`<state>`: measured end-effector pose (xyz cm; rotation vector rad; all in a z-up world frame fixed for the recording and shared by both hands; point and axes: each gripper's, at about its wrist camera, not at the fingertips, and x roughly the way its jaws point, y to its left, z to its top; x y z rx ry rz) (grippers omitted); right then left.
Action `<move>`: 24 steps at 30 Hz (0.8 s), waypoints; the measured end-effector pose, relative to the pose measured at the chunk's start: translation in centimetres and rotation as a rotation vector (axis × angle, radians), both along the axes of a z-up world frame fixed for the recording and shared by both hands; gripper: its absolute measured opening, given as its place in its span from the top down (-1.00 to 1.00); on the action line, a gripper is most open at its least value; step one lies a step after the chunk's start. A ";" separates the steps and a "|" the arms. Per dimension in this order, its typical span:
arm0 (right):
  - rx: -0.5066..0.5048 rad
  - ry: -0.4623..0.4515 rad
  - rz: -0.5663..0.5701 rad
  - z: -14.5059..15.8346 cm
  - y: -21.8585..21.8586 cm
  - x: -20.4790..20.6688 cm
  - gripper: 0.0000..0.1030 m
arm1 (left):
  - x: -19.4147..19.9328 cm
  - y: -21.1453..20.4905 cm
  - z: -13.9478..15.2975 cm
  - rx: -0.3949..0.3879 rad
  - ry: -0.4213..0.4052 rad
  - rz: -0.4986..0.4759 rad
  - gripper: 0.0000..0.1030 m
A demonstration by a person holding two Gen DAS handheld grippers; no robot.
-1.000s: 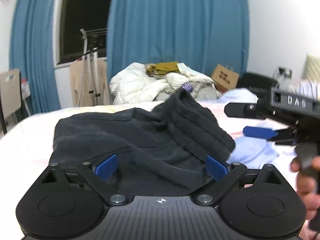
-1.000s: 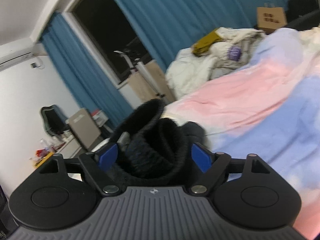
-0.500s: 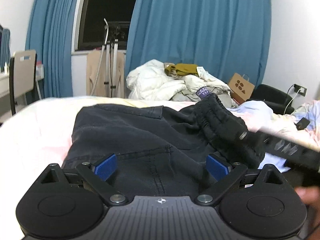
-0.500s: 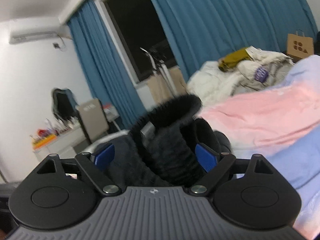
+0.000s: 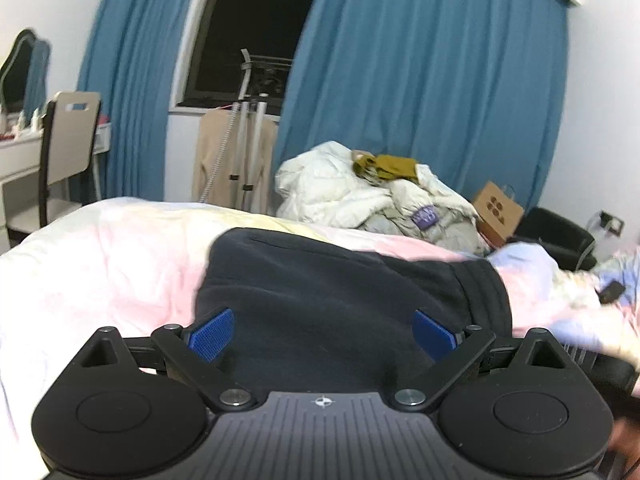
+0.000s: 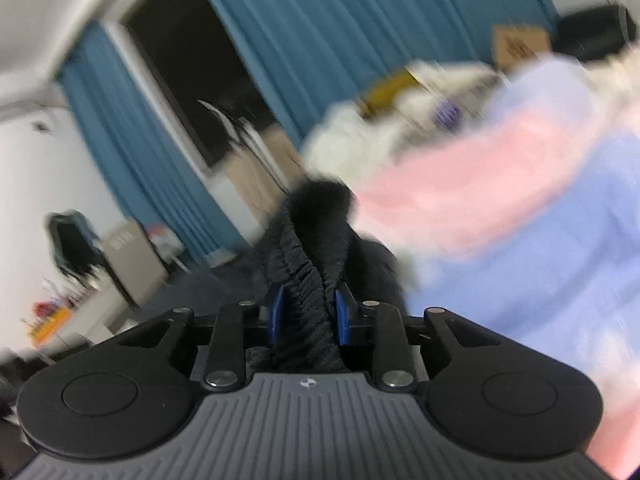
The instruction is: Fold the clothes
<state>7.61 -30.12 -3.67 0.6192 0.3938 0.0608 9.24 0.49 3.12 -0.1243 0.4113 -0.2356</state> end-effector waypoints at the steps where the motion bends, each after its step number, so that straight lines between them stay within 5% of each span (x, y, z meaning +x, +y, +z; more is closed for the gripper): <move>1: 0.037 0.022 -0.006 -0.8 -0.5 0.1 0.46 | 0.2 0.6 0.1 -0.013 0.007 0.009 -0.91; 6: 0.158 0.038 -0.001 -2.3 -1.8 0.0 0.31 | 2.0 3.6 -0.3 -0.066 0.092 0.018 -0.95; 11: 0.211 0.106 -0.001 -2.5 -2.3 -0.8 -0.53 | 3.4 6.1 -1.9 -0.127 0.154 0.053 -0.97; 16: 0.413 0.175 0.047 -5.1 -3.6 -0.4 -0.80 | 4.0 7.3 -3.3 -0.146 0.180 0.078 -0.97; 24: 0.445 0.175 0.196 -6.9 -3.4 2.2 -0.97 | 5.1 9.7 -5.9 -0.268 0.303 0.094 -0.97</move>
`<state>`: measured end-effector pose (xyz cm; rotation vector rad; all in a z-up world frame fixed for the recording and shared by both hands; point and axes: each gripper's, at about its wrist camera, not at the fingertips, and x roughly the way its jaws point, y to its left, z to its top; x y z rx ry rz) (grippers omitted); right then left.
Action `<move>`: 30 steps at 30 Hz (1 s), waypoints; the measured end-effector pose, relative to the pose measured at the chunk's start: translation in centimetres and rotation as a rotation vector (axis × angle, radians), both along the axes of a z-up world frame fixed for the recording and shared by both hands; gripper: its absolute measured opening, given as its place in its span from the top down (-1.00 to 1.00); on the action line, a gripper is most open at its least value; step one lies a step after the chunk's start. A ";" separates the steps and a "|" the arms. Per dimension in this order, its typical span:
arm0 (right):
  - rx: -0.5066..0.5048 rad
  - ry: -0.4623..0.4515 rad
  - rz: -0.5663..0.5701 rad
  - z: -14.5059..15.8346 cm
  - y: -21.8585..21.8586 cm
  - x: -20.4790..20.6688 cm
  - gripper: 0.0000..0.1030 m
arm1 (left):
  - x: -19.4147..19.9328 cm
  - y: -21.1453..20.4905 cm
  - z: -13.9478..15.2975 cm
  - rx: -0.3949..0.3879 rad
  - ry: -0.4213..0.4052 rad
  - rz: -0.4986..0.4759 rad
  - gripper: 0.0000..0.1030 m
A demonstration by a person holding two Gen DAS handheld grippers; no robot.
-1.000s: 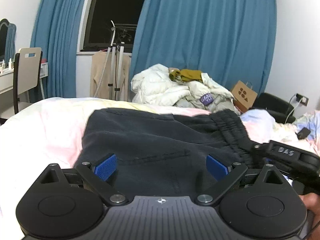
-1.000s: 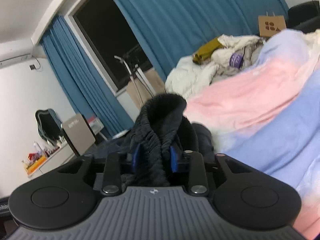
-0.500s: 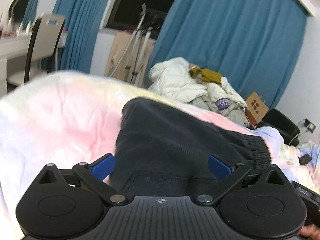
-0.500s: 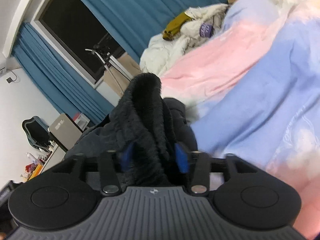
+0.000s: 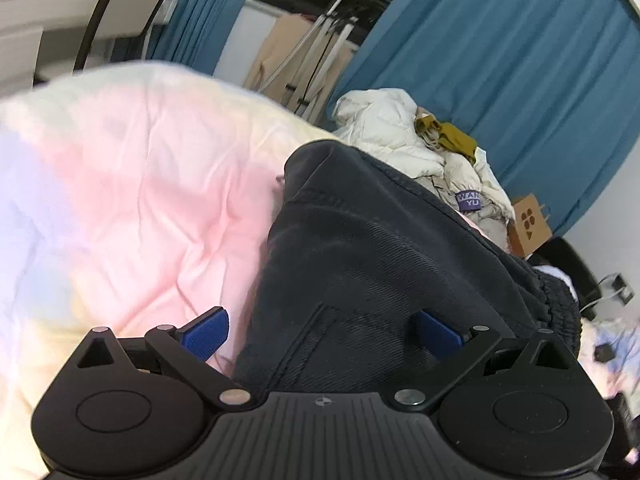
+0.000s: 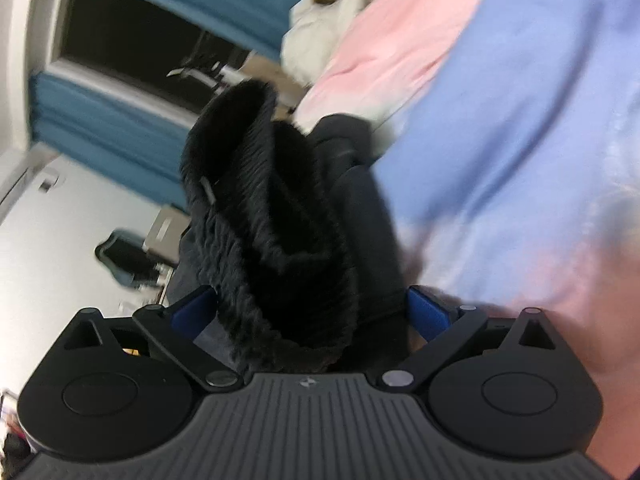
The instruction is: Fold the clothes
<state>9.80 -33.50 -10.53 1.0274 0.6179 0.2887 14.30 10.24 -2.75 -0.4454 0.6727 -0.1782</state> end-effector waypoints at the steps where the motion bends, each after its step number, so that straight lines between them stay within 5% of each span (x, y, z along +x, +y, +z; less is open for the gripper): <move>1: 0.002 -0.021 0.017 0.1 0.1 0.0 -0.97 | 0.0 0.3 -0.2 -0.012 0.007 0.006 -0.97; 4: 0.077 -0.054 0.028 -0.4 -0.3 -0.1 -0.96 | 0.0 1.3 -0.9 -0.071 0.031 0.012 -0.97; 8: 0.003 -0.023 0.042 -1.0 0.0 0.9 -0.99 | 0.2 1.7 -1.5 -0.097 0.047 0.006 -0.97; 16: 0.150 -0.150 0.059 0.9 0.3 0.3 -0.98 | 0.0 2.6 -2.2 -0.146 0.045 0.002 -0.91; 22: 0.060 -0.044 0.030 -1.4 0.8 1.2 -0.88 | 0.7 1.8 -2.5 -0.135 0.057 -0.004 -0.91; 27: 0.047 -0.150 0.057 0.7 1.6 0.9 -0.46 | 1.0 1.7 -2.3 -0.170 0.054 0.009 -0.81; 30: -0.004 -0.131 0.046 0.6 1.7 0.7 -0.22 | 0.8 1.3 -2.3 -0.140 0.049 0.012 -0.73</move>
